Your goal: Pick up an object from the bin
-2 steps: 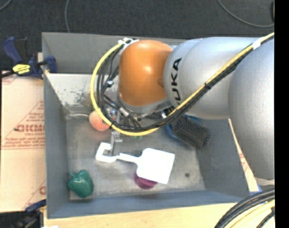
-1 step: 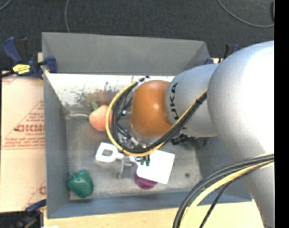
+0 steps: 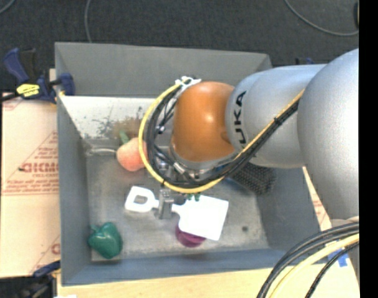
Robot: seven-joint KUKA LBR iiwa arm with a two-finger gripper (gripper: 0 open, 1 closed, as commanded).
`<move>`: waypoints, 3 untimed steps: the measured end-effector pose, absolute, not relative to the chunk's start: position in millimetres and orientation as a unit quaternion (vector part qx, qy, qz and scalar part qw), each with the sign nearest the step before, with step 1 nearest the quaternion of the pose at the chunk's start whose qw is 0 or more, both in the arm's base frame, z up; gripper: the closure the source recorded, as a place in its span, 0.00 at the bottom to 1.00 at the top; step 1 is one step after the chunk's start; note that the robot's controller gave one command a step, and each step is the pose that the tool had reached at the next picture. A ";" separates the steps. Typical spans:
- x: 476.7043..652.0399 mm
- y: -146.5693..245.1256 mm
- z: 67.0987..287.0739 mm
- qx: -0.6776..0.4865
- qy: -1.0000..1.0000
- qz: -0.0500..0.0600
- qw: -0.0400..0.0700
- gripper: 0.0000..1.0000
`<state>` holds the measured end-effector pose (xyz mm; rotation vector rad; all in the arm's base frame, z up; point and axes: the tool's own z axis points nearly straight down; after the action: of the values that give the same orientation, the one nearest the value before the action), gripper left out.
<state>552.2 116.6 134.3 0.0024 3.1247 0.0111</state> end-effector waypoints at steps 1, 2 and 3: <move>546.8 104.5 79.1 0.025 1.000 0.000 -0.003 0.00; 551.9 103.8 71.5 0.059 0.998 0.005 0.007 0.00; 548.4 103.9 79.5 0.028 1.000 0.001 -0.001 1.00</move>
Offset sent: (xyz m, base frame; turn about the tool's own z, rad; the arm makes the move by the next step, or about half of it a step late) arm -0.0005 -0.0125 -0.0643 0.1252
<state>548.4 103.9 79.5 0.0882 3.1430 0.0042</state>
